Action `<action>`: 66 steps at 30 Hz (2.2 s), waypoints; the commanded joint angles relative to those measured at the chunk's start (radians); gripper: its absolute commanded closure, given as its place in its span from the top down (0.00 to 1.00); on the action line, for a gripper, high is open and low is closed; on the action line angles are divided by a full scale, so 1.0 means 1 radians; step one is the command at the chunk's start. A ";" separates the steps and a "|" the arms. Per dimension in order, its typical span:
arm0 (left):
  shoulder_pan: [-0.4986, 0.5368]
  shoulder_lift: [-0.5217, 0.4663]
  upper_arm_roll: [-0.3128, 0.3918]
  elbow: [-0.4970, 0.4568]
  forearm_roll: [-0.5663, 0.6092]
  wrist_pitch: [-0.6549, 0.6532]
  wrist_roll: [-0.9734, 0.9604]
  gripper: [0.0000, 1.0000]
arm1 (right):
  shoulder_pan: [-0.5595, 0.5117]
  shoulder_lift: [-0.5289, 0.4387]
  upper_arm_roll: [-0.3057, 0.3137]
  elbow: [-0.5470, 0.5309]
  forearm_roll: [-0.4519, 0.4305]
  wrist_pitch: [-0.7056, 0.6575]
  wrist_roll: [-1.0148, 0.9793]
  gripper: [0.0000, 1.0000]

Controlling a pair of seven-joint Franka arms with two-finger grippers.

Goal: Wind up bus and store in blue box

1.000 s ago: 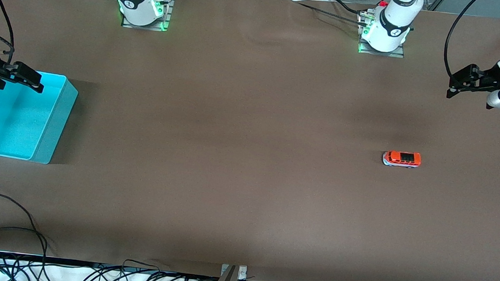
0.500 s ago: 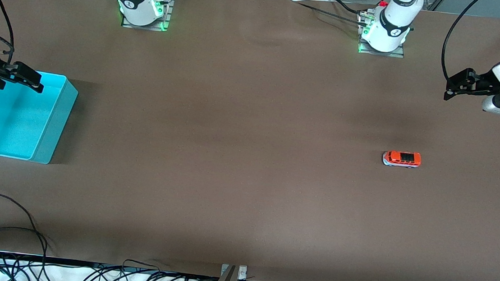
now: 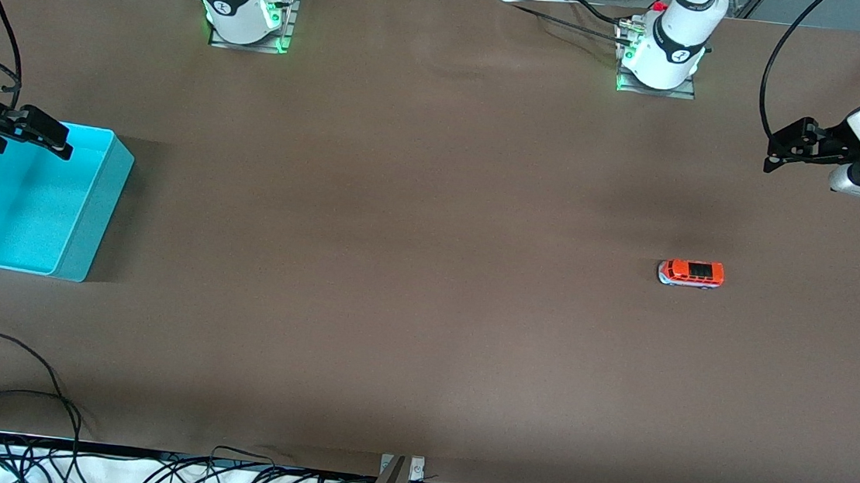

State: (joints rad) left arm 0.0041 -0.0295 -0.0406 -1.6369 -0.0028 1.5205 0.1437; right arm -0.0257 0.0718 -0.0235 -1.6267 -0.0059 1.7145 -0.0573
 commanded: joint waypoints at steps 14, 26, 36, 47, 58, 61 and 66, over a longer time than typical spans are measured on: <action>0.036 0.059 -0.001 0.035 0.024 0.010 0.332 1.00 | 0.003 0.002 0.011 0.064 -0.011 -0.021 -0.007 1.00; 0.074 0.109 -0.002 -0.063 0.103 0.182 0.680 1.00 | 0.003 0.002 0.011 0.064 -0.009 -0.021 -0.007 1.00; 0.093 0.109 -0.002 -0.273 0.096 0.386 0.908 1.00 | 0.003 0.002 0.011 0.064 -0.009 -0.023 -0.007 1.00; 0.096 0.149 -0.004 -0.555 0.096 0.768 1.120 1.00 | 0.003 0.002 0.011 0.064 -0.009 -0.023 -0.007 1.00; 0.102 0.330 -0.004 -0.560 0.099 0.974 1.336 1.00 | 0.003 0.002 0.011 0.064 -0.009 -0.023 -0.007 1.00; 0.105 0.368 -0.004 -0.557 0.107 0.986 1.358 1.00 | 0.003 0.002 0.011 0.064 -0.009 -0.023 -0.007 1.00; 0.108 0.401 -0.001 -0.554 0.109 1.050 1.448 1.00 | 0.003 0.002 0.011 0.064 -0.009 -0.024 -0.007 1.00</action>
State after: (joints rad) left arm 0.0996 0.3331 -0.0395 -2.2170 0.0825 2.5289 1.4952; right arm -0.0235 0.0712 -0.0146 -1.5818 -0.0059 1.7097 -0.0573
